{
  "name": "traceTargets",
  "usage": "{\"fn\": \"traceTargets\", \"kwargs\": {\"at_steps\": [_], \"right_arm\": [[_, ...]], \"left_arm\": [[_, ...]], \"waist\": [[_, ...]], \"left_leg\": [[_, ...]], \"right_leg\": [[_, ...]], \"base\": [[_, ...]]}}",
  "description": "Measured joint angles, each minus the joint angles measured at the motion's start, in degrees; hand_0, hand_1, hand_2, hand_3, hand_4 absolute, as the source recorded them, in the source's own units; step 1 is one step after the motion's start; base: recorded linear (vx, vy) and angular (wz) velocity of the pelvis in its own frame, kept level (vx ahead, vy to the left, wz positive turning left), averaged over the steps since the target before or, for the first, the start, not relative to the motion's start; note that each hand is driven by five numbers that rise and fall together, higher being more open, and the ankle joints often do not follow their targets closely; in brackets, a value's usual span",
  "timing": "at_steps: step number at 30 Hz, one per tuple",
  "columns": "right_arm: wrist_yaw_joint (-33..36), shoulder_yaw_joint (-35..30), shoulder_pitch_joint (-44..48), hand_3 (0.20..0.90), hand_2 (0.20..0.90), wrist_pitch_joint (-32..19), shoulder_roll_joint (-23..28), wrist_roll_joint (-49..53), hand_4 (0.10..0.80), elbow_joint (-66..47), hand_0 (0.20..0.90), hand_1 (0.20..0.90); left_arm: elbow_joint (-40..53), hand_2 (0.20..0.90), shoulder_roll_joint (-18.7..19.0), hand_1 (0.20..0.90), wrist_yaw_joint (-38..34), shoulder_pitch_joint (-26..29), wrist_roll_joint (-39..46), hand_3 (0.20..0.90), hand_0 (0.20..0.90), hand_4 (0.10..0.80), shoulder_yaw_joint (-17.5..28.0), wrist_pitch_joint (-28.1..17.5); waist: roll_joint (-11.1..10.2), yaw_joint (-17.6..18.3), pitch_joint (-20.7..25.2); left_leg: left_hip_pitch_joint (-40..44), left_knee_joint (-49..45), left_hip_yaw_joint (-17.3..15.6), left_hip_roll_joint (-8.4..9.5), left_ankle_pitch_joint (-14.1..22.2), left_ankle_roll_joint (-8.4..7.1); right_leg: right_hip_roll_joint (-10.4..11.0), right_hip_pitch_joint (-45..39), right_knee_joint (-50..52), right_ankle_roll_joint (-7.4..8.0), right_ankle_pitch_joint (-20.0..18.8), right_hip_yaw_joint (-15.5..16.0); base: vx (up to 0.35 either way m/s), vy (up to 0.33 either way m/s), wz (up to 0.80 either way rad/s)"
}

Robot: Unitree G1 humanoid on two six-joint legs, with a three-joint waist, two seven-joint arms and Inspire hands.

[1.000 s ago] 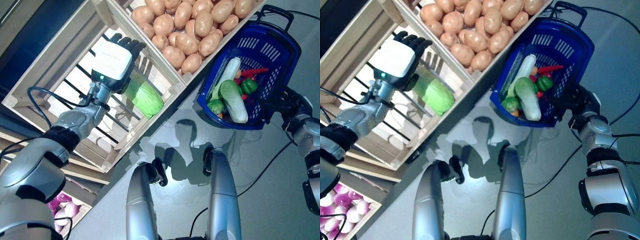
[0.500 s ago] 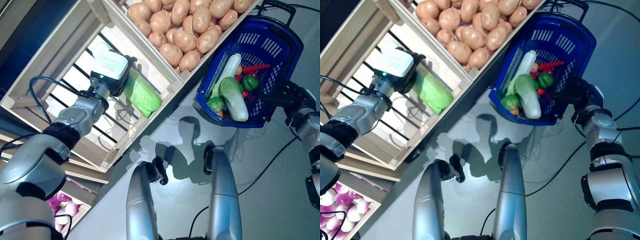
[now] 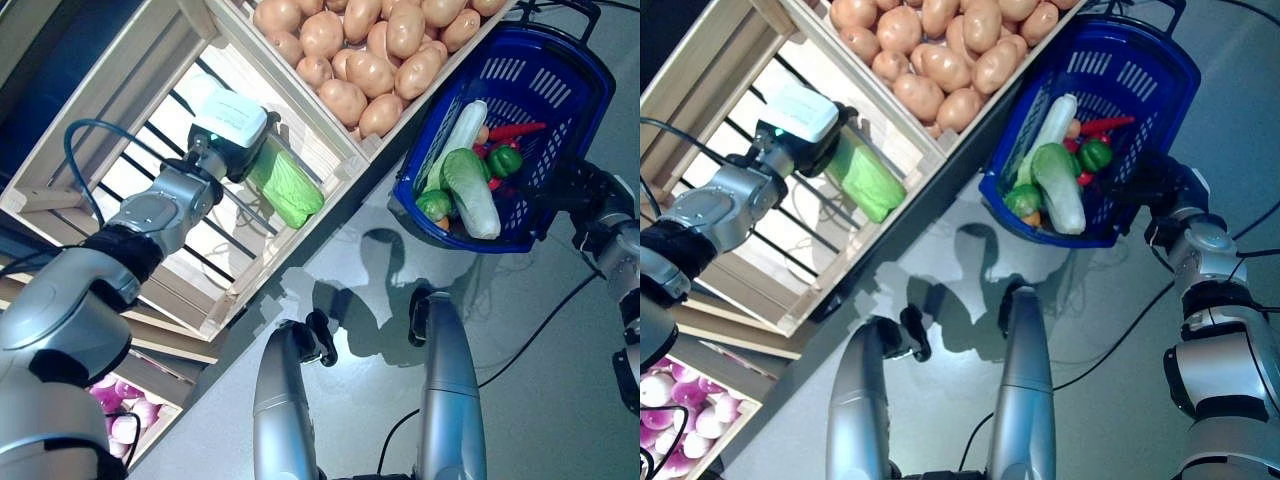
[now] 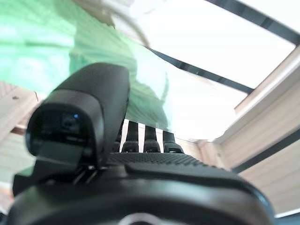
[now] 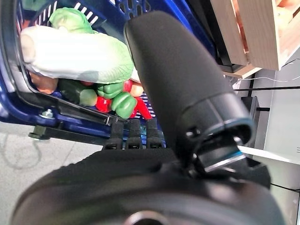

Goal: Put vegetables into the basket

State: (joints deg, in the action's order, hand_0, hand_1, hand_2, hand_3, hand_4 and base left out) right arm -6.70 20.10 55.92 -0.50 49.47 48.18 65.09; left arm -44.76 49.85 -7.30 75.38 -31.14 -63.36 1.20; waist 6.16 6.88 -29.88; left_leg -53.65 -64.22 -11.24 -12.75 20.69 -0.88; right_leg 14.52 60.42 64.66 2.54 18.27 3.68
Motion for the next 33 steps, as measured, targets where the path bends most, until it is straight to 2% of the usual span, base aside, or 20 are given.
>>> {"fn": "traceTargets", "kwargs": {"at_steps": [2, 4, 5, 7, 10, 13, 15, 18, 28, 33], "right_arm": [[-0.2, 0.9, 0.4, 0.900, 0.900, 0.0, 0.1, 0.0, 0.800, 0.0, 0.900, 0.900], [-0.2, 0.9, 0.4, 0.900, 0.900, 0.0, 0.1, 0.1, 0.800, 0.0, 0.900, 0.900], [-0.3, 0.6, 0.1, 0.900, 0.900, 0.0, 0.1, 0.2, 0.800, 0.2, 0.900, 0.900], [-1.0, 0.2, -0.9, 0.900, 0.900, 0.0, 0.2, 1.8, 0.800, 0.2, 0.900, 0.900], [-2.0, -1.5, -4.4, 0.900, 0.900, -0.5, 0.2, 1.8, 0.800, -0.1, 0.900, 0.900], [-2.1, -2.0, -7.6, 0.900, 0.900, -1.1, 0.3, 1.8, 0.800, -0.1, 0.900, 0.900], [-2.1, -2.0, -8.6, 0.900, 0.900, -1.3, 0.4, 1.8, 0.800, -0.1, 0.900, 0.900], [-2.1, -2.0, -9.0, 0.900, 0.900, -1.9, 0.4, 1.8, 0.800, -0.1, 0.900, 0.900], [-2.3, -3.1, -9.6, 0.900, 0.900, -2.3, 0.4, 1.8, 0.800, -0.1, 0.900, 0.900], [-3.1, -3.8, -10.7, 0.900, 0.900, -2.3, 0.4, 1.7, 0.800, -0.1, 0.900, 0.900]], "left_arm": [[0.1, 0.900, -0.5, 0.900, 0.7, 1.0, 1.8, 0.900, 0.900, 0.800, -1.0, 1.6], [-0.1, 0.900, -1.1, 0.900, -1.9, 1.0, 5.4, 0.900, 0.900, 0.800, -0.9, 3.0], [-0.6, 0.900, -1.3, 0.900, -6.1, 0.7, 9.0, 0.900, 0.900, 0.800, -0.3, 3.0], [-2.1, 0.900, -2.1, 0.900, -14.1, -0.6, 11.4, 0.900, 0.900, 0.800, 4.0, 2.8], [-6.3, 0.900, -2.0, 0.900, -24.5, -1.4, 11.6, 0.900, 0.900, 0.800, 9.5, -1.1], [-8.2, 0.900, -0.3, 0.900, -32.9, -2.2, 10.3, 0.900, 0.900, 0.800, 14.9, -4.8], [-8.1, 0.900, 2.0, 0.900, -36.2, -2.3, 8.2, 0.900, 0.900, 0.800, 15.9, -6.9], [-7.9, 0.900, 3.8, 0.900, -37.5, -2.8, 6.0, 0.900, 0.900, 0.800, 16.0, -9.0], [-6.2, 0.900, 5.3, 0.900, -35.6, -3.8, 4.7, 0.900, 0.900, 0.800, 16.0, -11.9], [-1.8, 0.900, 9.9, 0.900, -30.7, -5.9, 3.2, 0.900, 0.900, 0.800, 14.5, -13.9]], "waist": [[0.0, 0.2, 0.0], [0.0, 0.3, 0.0], [0.0, 0.1, 0.0], [0.0, 0.0, 0.0], [0.0, -0.5, 0.0], [0.0, -0.9, 0.0], [0.0, -1.4, 0.0], [-0.1, -1.6, 0.0], [-0.1, -1.5, -0.1], [-0.1, -1.5, -0.1]], "left_leg": [[0.0, 0.0, 0.0, -0.23, 0.0, -0.09], [0.2, 0.2, 0.0, -0.28, -0.2, -0.43], [0.3, 0.3, 0.0, -0.33, -0.3, -0.51], [1.0, 0.6, 0.1, -0.36, -0.4, -0.67], [2.5, 1.0, 0.6, -0.48, -0.4, -0.75], [3.4, 1.2, 1.6, -0.47, -0.4, -0.85], [3.4, 1.1, 1.6, -0.44, -0.5, -0.95], [3.4, 1.0, 1.7, -0.46, -0.6, -1.02], [3.3, 1.0, 1.6, -0.22, -0.6, -1.08], [4.1, 1.2, 1.4, -0.03, -0.6, -0.88]], "right_leg": [[-0.2, 0.0, 0.0, 0.16, -0.1, 0.1], [-0.3, 0.0, 0.0, 0.03, -0.1, 0.2], [-0.3, -0.1, 0.0, -0.07, -0.1, 0.3], [-0.3, -0.8, -0.1, -0.19, -0.1, 0.4], [-0.2, -2.7, -0.3, -0.61, 0.2, 1.3], [-0.2, -4.6, -0.7, -0.82, 0.4, 2.3], [-0.1, -4.6, -0.6, -0.87, 0.3, 2.4], [0.0, -4.6, -0.5, -1.02, 0.5, 2.4], [0.5, -4.7, -0.6, -0.79, 0.4, 2.7], [0.8, -5.3, -0.5, -0.80, 0.4, 2.5]], "base": [[0.005, -0.022, -0.01], [0.030, -0.069, -0.01], [0.036, -0.068, -0.01], [0.038, -0.065, 0.01], [0.025, -0.060, 0.03], [0.000, -0.045, 0.08], [0.000, 0.000, 0.00], [0.000, 0.000, 0.00], [0.010, 0.008, 0.00], [0.000, 0.000, 0.00]]}}
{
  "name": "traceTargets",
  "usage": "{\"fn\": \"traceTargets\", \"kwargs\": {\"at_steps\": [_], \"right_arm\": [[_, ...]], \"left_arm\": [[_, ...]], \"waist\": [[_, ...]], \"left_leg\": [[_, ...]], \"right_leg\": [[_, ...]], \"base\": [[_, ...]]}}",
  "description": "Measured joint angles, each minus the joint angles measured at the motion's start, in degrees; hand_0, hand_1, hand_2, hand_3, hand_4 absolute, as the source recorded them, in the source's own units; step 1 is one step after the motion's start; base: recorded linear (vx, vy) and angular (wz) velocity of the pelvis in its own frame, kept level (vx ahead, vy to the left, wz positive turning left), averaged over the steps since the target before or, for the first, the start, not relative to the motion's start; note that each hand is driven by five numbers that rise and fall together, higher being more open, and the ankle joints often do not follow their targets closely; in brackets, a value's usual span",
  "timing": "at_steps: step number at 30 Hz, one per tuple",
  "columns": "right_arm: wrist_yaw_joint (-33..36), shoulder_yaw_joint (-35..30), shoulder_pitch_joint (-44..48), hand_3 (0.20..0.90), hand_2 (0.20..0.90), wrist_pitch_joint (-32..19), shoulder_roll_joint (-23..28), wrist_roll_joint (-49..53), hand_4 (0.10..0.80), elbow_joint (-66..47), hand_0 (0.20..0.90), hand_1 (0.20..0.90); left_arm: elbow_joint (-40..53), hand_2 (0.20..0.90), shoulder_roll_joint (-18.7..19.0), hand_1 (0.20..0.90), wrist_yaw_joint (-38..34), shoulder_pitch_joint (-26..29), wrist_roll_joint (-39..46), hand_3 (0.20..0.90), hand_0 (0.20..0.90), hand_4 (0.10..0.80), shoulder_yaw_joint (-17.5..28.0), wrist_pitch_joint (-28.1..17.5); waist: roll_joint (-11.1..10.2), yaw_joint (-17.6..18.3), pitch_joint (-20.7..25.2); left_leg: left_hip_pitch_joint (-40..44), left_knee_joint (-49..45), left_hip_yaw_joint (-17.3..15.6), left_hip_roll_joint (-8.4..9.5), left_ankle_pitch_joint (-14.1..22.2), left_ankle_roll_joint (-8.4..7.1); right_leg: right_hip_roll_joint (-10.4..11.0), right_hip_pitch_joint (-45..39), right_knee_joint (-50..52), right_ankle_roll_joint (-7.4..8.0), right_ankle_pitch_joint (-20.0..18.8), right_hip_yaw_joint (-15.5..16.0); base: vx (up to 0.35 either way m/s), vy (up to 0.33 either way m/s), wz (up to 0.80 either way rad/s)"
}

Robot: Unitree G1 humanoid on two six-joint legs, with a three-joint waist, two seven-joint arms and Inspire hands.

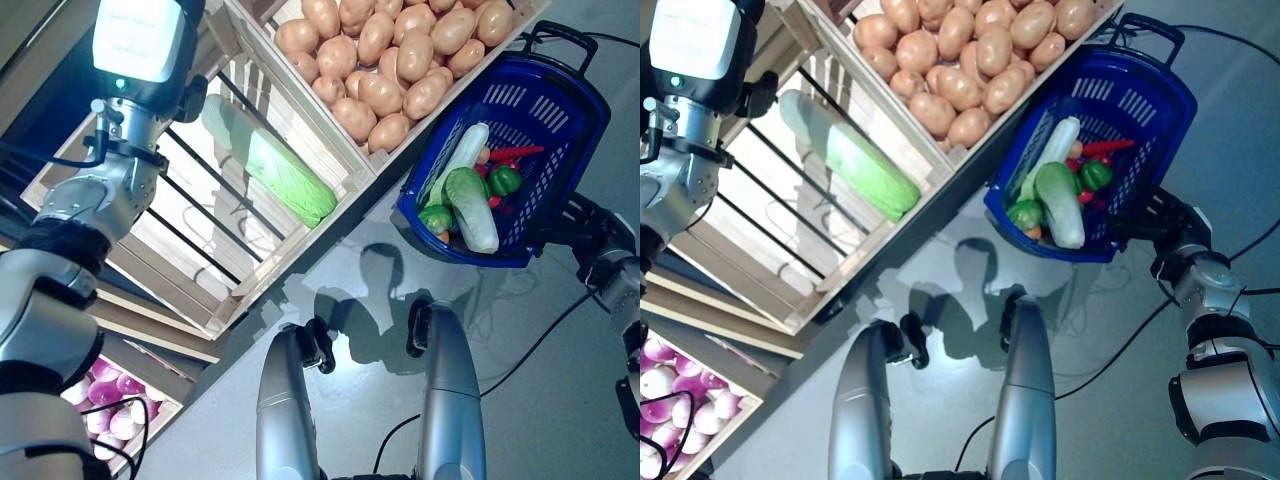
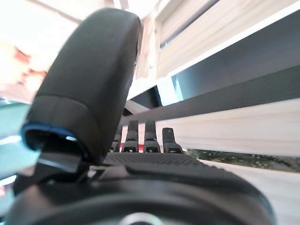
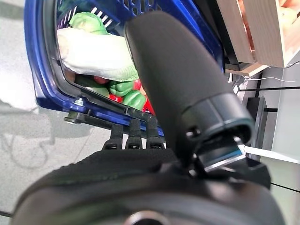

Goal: Put vegetables into the basket

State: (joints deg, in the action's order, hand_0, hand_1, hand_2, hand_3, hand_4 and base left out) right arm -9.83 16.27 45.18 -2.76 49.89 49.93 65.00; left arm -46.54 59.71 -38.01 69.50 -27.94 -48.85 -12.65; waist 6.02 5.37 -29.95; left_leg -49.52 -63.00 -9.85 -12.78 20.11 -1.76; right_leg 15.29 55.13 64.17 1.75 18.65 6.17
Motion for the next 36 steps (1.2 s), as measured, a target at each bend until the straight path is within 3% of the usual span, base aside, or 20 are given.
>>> {"fn": "traceTargets", "kwargs": {"at_steps": [3, 9, 14, 30, 36], "right_arm": [[-0.2, 0.0, -0.5, 0.900, 0.900, 0.0, 0.0, 0.0, 0.800, 0.0, 0.900, 0.900], [-0.3, -0.1, -0.5, 0.900, 0.900, 0.0, 0.3, 0.0, 0.800, 0.0, 0.900, 0.900], [-0.3, -0.5, -0.5, 0.900, 0.900, -0.1, 1.3, 0.0, 0.800, 0.0, 0.900, 0.900], [-0.3, -1.8, -0.3, 0.900, 0.900, -0.1, 1.7, -0.1, 0.800, 0.1, 0.900, 0.900], [-0.3, -1.8, 0.9, 0.900, 0.900, -0.1, 2.0, 0.0, 0.800, 0.2, 0.900, 0.900]], "left_arm": [[0.0, 0.900, 0.4, 0.900, 1.8, -0.5, -2.2, 0.900, 0.900, 0.800, -0.4, -0.5], [2.9, 0.900, 1.9, 0.900, 6.7, -0.6, -5.0, 0.900, 0.900, 0.800, -6.1, -0.9], [3.1, 0.900, 1.9, 0.900, 9.9, -0.9, -5.0, 0.900, 0.900, 0.800, -6.6, -0.9], [3.3, 0.900, 1.9, 0.900, 10.4, -2.4, -6.9, 0.900, 0.900, 0.800, -6.6, -1.9], [2.5, 0.900, 1.9, 0.900, 13.3, -2.2, -8.4, 0.900, 0.900, 0.800, -9.7, -1.8]], "waist": [[0.0, -0.1, 0.0], [0.0, 0.1, 0.0], [0.1, 0.1, 0.0], [0.2, 0.1, 0.0], [0.2, 0.7, 0.0]], "left_leg": [[0.3, 0.2, -0.1, 0.04, -0.1, 0.04], [0.4, 0.8, -0.8, 0.10, -0.4, 0.20], [0.4, 1.6, -1.5, 0.13, -0.6, -0.09], [-0.3, 1.8, -1.8, 0.10, -0.7, -0.27], [-1.3, 1.7, -2.2, -0.09, -0.7, -0.28]], "right_leg": [[0.1, -0.3, 0.0, -0.06, 0.0, 0.0], [0.6, 0.1, -0.1, -0.13, 0.2, -0.3], [0.6, 0.7, -0.3, 0.07, 0.1, -0.8], [0.6, 1.7, -0.3, 0.02, 0.2, -0.9], [0.6, 3.2, -0.2, 0.04, 0.2, -1.1]], "base": [[0.002, 0.009, 0.01], [0.001, 0.016, 0.03], [-0.002, 0.016, -0.02], [0.000, 0.000, 0.00], [-0.007, 0.007, -0.01]]}}
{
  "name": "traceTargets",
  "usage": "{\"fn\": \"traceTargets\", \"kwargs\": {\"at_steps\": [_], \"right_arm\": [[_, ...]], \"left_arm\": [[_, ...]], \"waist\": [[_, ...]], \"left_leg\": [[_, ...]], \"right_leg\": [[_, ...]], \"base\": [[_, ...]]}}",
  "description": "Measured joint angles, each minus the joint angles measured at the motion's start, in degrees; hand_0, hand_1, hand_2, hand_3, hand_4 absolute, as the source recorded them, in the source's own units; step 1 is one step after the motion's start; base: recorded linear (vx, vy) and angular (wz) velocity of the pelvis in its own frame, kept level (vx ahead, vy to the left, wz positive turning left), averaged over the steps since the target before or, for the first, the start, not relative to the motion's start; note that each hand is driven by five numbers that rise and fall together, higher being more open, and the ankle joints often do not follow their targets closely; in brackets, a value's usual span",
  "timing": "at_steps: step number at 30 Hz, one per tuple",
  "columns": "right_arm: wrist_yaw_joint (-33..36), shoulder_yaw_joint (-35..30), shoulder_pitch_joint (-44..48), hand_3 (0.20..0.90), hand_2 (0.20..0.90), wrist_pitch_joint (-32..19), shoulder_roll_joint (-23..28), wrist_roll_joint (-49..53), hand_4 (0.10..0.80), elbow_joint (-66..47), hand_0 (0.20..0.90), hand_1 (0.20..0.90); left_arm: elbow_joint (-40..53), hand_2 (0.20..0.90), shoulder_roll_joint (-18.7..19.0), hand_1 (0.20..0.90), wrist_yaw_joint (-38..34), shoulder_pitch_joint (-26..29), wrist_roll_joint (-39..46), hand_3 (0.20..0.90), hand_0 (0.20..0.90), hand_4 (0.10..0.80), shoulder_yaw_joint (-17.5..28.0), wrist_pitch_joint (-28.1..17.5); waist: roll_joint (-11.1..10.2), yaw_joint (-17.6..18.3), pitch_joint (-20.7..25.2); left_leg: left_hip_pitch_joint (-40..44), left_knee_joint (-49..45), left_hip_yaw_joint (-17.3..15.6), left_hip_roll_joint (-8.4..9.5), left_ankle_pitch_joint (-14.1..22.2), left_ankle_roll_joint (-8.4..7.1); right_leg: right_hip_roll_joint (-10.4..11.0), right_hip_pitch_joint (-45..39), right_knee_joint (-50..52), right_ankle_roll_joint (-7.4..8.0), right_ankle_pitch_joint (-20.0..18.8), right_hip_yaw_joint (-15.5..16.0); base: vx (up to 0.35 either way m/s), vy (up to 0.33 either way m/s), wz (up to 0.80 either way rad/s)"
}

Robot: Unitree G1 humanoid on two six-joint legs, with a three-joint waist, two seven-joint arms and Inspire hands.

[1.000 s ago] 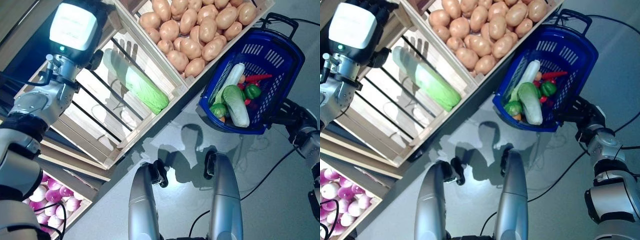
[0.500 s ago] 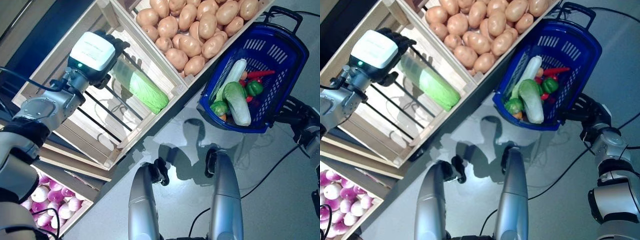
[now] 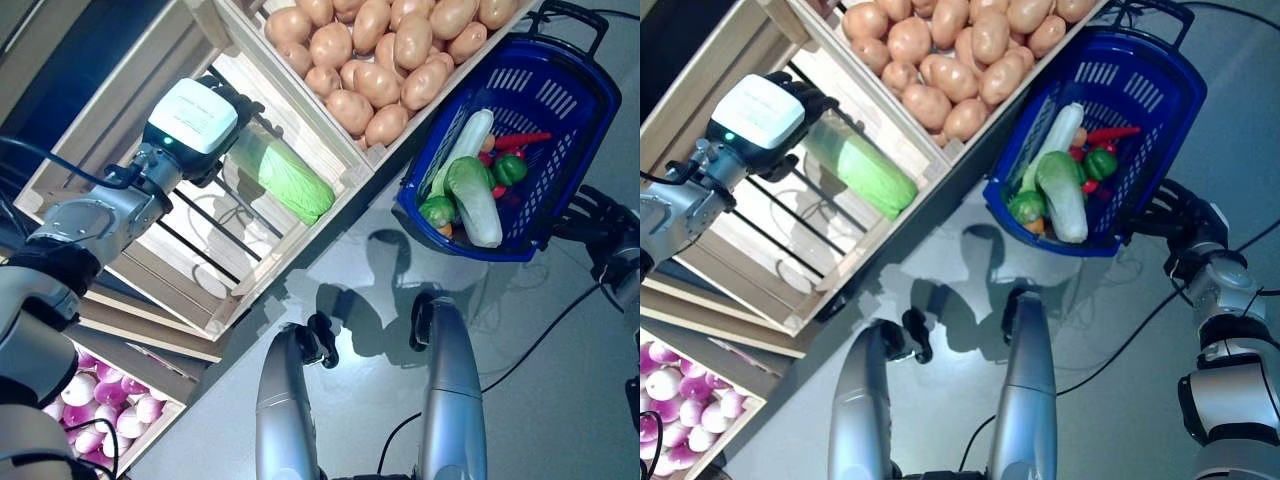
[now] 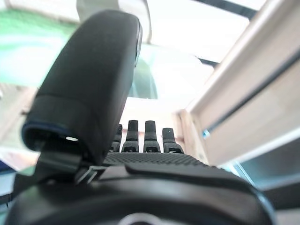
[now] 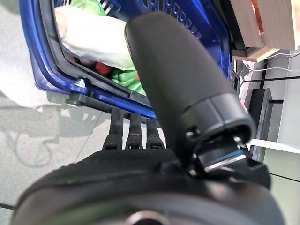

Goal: Put vegetables into the basket

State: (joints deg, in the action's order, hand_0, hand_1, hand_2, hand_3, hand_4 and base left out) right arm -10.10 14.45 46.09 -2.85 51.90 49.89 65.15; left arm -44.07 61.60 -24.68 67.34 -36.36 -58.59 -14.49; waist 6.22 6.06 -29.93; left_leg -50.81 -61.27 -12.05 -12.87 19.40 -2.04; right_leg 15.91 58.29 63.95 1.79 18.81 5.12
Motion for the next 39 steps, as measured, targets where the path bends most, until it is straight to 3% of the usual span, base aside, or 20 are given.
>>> {"fn": "traceTargets", "kwargs": {"at_steps": [12, 16, 22, 29, 38, 39], "right_arm": [[0.1, 0.0, 1.6, 0.900, 0.900, 0.0, 0.8, 0.1, 0.800, 0.1, 0.900, 0.900], [0.1, 0.3, 2.5, 0.900, 0.900, 0.0, 1.4, 0.0, 0.800, 0.1, 0.900, 0.900], [0.1, 0.6, 4.2, 0.900, 0.900, 0.0, 1.7, 0.1, 0.800, 0.1, 0.900, 0.900], [0.1, 1.7, 4.7, 0.900, 0.900, -0.9, 1.8, 0.2, 0.800, -0.1, 0.900, 0.900], [0.0, 4.4, 5.4, 0.900, 0.900, -1.2, 1.8, 0.2, 0.800, -0.3, 0.900, 0.900], [0.0, 4.4, 5.4, 0.900, 0.900, -1.2, 1.8, 0.2, 0.800, -0.3, 0.900, 0.900]], "left_arm": [[-0.7, 0.900, -1.1, 0.900, 3.3, 2.3, 0.2, 0.900, 0.900, 0.800, -1.8, 2.1], [-4.5, 0.900, -4.6, 0.900, 3.5, 5.1, 0.1, 0.900, 0.900, 0.800, -2.6, 5.8], [-9.7, 0.900, -6.9, 0.900, 1.6, 7.9, -0.1, 0.900, 0.900, 0.800, -4.1, 10.4], [-10.5, 0.900, -7.1, 0.900, -1.1, 8.3, -4.0, 0.900, 0.900, 0.800, -4.7, 10.9], [-9.5, 0.900, -7.1, 0.900, 0.5, 10.1, -4.4, 0.900, 0.900, 0.800, -5.4, 11.4], [-9.1, 0.484, -7.1, 0.484, 0.7, 10.2, -4.3, 0.484, 0.484, 0.522, -5.3, 11.7]], "waist": [[0.0, 0.4, 0.0], [0.0, 0.5, 0.0], [0.0, 0.6, 0.0], [-0.1, 0.6, 0.0], [-0.1, -0.1, 0.0], [-0.1, -0.4, 0.0]], "left_leg": [[-2.5, -0.3, -0.1, -0.28, 0.0, 0.06], [-4.3, -1.4, 0.2, -0.75, 0.2, 0.28], [-8.2, -4.2, 0.8, -1.91, 0.8, 0.61], [-9.6, -4.6, 0.8, -1.97, 0.9, 0.90], [-10.3, -4.1, 0.6, -1.97, 0.9, 0.87], [-10.5, -4.1, 0.6, -1.98, 0.9, 0.88]], "right_leg": [[-0.2, 2.4, -0.1, 0.03, -0.3, 0.0], [-0.5, 3.8, 0.2, 0.00, -0.4, 0.3], [-1.0, 7.0, 1.8, -0.32, -0.5, 0.5], [-1.1, 8.2, 1.8, -0.26, -0.9, 0.4], [-1.1, 9.2, 1.5, -0.25, -1.0, 0.3], [-1.2, 9.3, 1.5, -0.24, -1.0, 0.3]], "base": [[-0.008, 0.005, 0.00], [-0.022, 0.018, -0.01], [-0.019, -0.006, -0.02], [0.000, 0.000, 0.00], [0.000, 0.000, 0.00], [0.000, 0.000, 0.00]]}}
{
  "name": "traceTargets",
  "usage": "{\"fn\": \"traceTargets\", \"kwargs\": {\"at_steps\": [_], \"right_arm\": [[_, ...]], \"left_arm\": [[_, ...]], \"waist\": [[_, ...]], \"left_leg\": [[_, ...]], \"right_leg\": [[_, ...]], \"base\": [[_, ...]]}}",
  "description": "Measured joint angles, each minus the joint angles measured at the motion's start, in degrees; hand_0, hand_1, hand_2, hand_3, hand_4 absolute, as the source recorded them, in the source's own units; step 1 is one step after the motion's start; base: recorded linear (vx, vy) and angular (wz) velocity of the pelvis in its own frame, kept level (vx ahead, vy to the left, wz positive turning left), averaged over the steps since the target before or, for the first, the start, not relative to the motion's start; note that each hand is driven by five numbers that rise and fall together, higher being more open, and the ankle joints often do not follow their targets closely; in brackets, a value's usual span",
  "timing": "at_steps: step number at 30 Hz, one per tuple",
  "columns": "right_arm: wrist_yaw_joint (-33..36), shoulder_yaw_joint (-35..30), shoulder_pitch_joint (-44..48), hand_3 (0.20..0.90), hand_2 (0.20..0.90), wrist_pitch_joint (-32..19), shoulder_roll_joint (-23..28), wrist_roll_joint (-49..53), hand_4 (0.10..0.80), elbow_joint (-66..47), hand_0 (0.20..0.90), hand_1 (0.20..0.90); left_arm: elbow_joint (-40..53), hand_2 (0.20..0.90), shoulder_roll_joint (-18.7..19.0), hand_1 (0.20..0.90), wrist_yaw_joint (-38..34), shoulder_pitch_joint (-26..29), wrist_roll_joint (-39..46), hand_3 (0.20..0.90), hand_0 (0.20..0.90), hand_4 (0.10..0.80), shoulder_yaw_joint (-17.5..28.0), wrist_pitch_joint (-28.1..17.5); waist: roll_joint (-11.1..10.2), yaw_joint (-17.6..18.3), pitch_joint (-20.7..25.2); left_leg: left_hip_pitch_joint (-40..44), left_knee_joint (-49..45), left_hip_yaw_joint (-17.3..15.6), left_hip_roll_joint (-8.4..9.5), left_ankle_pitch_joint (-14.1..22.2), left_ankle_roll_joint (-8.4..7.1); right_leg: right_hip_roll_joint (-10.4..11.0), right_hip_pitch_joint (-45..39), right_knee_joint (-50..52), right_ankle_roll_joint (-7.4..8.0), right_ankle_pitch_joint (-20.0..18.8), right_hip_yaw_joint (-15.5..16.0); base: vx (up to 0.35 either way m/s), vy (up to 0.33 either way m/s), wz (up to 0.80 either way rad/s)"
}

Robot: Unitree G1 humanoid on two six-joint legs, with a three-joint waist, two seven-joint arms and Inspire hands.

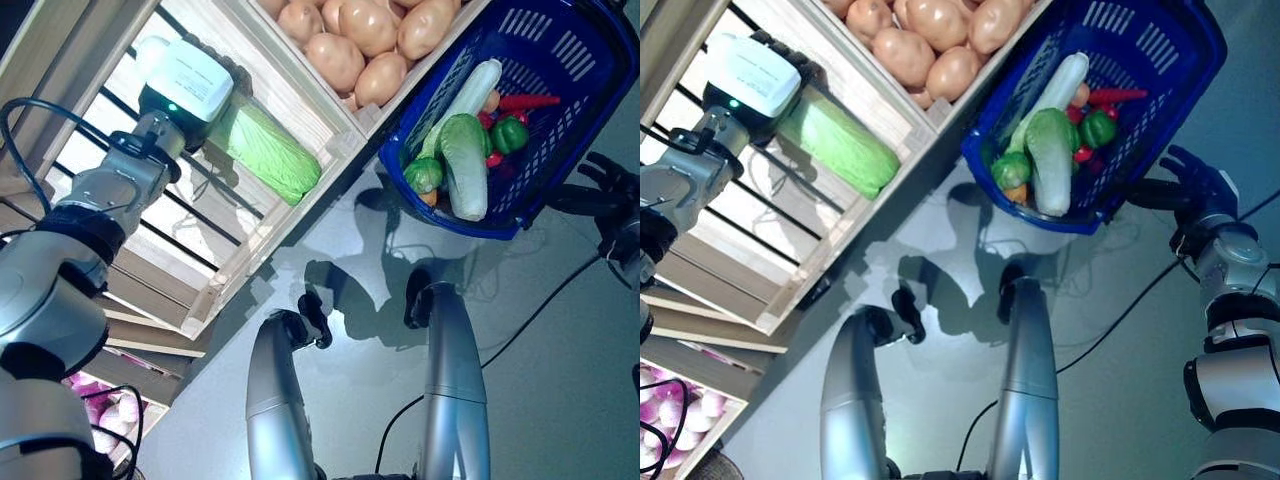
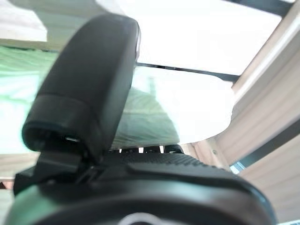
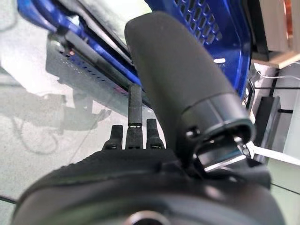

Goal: Put vegetables into the basket

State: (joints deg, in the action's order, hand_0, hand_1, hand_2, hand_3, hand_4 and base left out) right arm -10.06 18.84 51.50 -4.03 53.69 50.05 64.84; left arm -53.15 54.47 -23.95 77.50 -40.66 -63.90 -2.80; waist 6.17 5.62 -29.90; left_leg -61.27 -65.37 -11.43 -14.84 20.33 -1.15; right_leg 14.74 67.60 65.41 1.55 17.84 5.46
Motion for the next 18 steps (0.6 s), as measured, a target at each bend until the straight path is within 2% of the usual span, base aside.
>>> {"fn": "traceTargets", "kwargs": {"at_steps": [1, 10, 14, 18], "right_arm": [[0.0, 0.0, 0.0, 0.900, 0.900, 0.0, 0.0, 0.0, 0.800, 0.0, 0.900, 0.900], [0.0, 0.0, -0.2, 0.900, 0.900, 0.1, -0.3, 0.1, 0.800, 0.1, 0.900, 0.900], [-0.2, 0.2, -0.9, 0.900, 0.900, 0.2, -0.7, 0.1, 0.800, 0.1, 0.900, 0.900], [-1.8, 0.1, -2.5, 0.900, 0.900, 0.2, -0.7, 0.6, 0.800, -0.4, 0.900, 0.900]], "left_arm": [[0.3, 0.300, 0.0, 0.300, 0.1, 0.0, 0.0, 0.300, 0.300, 0.400, 0.2, 0.1], [0.5, 0.300, -0.1, 0.300, 2.2, 2.2, 1.1, 0.300, 0.300, 0.400, 1.7, -0.7], [-0.9, 0.300, -0.1, 0.300, 4.1, 0.1, 1.1, 0.300, 0.300, 0.400, 1.4, -2.4], [-0.9, 0.300, 0.2, 0.300, 4.2, -3.1, 1.1, 0.300, 0.300, 0.400, 1.4, -6.3]], "waist": [[0.0, -0.2, 0.0], [0.0, 0.0, 0.0], [0.0, -0.2, 0.0], [-0.1, -0.4, 0.0]], "left_leg": [[-0.1, 0.0, 0.0, 0.00, 0.0, 0.00], [0.4, 0.0, 0.0, 0.02, 0.0, -0.15], [3.3, 0.6, 0.1, 0.05, 0.0, -0.06], [8.6, 2.6, 0.0, 0.30, 0.0, -0.04]], "right_leg": [[0.0, 0.1, 0.0, 0.02, 0.0, 0.0], [0.0, -0.4, -0.1, 0.02, -0.1, 0.2], [0.1, -3.4, -0.8, -0.02, 0.0, 0.7], [0.2, -9.1, -2.8, 0.27, -0.2, 1.3]], "base": [[0.000, 0.000, 0.00], [0.003, -0.003, 0.00], [0.018, -0.005, -0.01], [0.059, 0.004, -0.01]]}}
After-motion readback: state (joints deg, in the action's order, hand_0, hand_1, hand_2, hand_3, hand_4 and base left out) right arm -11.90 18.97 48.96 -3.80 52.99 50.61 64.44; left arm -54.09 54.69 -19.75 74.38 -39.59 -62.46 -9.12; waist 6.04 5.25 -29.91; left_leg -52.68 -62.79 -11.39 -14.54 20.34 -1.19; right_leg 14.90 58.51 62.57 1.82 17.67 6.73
